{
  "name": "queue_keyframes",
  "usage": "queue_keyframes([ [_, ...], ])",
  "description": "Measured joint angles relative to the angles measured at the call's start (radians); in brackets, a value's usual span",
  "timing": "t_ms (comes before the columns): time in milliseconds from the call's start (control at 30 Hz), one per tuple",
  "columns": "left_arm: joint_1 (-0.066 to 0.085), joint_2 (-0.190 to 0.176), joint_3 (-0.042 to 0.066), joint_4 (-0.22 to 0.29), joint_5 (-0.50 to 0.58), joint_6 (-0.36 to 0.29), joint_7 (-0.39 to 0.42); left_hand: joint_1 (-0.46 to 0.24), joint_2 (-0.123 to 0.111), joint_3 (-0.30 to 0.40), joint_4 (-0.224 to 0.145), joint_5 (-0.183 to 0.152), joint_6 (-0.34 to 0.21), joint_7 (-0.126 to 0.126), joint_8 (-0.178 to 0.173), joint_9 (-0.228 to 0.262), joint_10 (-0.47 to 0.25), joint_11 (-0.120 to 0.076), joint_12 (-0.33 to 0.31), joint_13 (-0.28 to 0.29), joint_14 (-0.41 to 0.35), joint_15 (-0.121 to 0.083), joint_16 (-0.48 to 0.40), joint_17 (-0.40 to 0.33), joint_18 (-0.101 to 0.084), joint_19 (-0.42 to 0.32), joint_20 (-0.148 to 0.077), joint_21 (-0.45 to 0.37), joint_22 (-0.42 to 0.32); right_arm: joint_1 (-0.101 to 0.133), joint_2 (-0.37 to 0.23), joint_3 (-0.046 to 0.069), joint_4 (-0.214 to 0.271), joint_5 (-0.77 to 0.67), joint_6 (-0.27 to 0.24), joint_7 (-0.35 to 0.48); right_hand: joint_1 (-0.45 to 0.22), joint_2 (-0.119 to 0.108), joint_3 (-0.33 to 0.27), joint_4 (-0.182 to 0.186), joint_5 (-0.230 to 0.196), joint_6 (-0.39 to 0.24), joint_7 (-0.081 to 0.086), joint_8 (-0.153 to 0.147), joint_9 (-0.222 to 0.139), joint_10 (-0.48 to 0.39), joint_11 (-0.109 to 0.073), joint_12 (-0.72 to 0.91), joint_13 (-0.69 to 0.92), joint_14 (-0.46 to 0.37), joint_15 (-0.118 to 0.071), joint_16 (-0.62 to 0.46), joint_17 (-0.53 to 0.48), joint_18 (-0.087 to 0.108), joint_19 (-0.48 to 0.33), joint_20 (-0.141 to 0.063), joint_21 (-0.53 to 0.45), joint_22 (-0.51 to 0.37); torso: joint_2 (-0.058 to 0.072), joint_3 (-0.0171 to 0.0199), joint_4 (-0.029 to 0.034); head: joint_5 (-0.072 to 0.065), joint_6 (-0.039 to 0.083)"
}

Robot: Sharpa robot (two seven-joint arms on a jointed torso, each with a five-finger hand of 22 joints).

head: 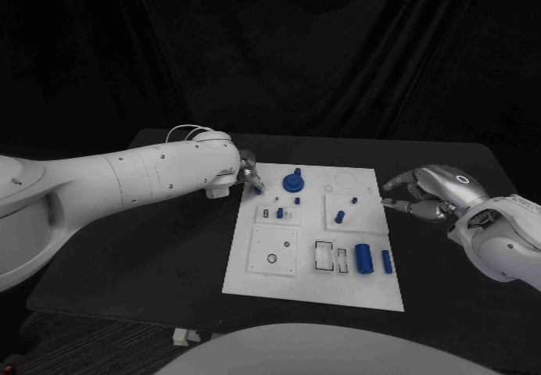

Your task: Assemble the parts on the task board

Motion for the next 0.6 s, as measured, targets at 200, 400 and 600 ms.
queue_keyframes([
  [200,0.000,-0.050,0.000,0.076,0.000,-0.006,0.000,-0.013,-0.013,0.025,0.001,0.000,0.009,-0.002,0.000,0.004,0.000,0.000,0.000,0.000,0.000,0.000,0.000,0.000,0.000,0.000,0.000,0.000,0.000,0.000,-0.008,0.000,0.003,0.000,0.001,0.000,0.003,0.003,0.000,0.000,0.000,0.000,0.000,0.000,0.000,0.000,0.000,-0.004,0.000,0.000,0.000,-0.003,0.000,0.000,0.000,0.000,0.000,0.000,0.000,0.0000,0.0003,-0.004,0.000],
  [400,0.013,-0.104,-0.001,0.179,0.000,-0.007,-0.009,-0.031,-0.021,0.047,-0.008,-0.008,0.010,-0.002,0.000,0.006,0.000,0.000,0.000,0.000,0.000,0.000,0.000,0.000,0.000,0.000,0.000,0.000,0.000,0.000,-0.015,0.000,0.007,0.000,0.002,-0.001,0.004,0.004,0.000,0.000,0.000,0.004,0.004,0.000,0.000,0.000,0.000,-0.004,0.000,0.000,0.000,-0.006,0.000,0.000,0.000,0.000,-0.006,0.000,0.000,0.0002,0.0003,-0.003,0.000],
  [600,0.020,-0.136,0.000,0.256,-0.001,-0.011,-0.028,-0.040,-0.023,0.058,-0.008,-0.012,0.014,-0.004,0.000,0.006,0.000,0.000,0.000,0.000,0.004,-0.004,0.000,0.000,0.000,0.000,0.000,0.000,0.000,0.000,-0.017,0.000,0.009,0.000,0.003,-0.002,0.004,0.004,0.000,0.000,0.000,0.004,0.004,0.000,0.000,0.000,0.000,-0.004,0.000,0.000,0.000,-0.006,0.000,0.000,0.000,0.000,-0.006,0.000,0.000,0.0003,0.0003,-0.001,0.000],
])
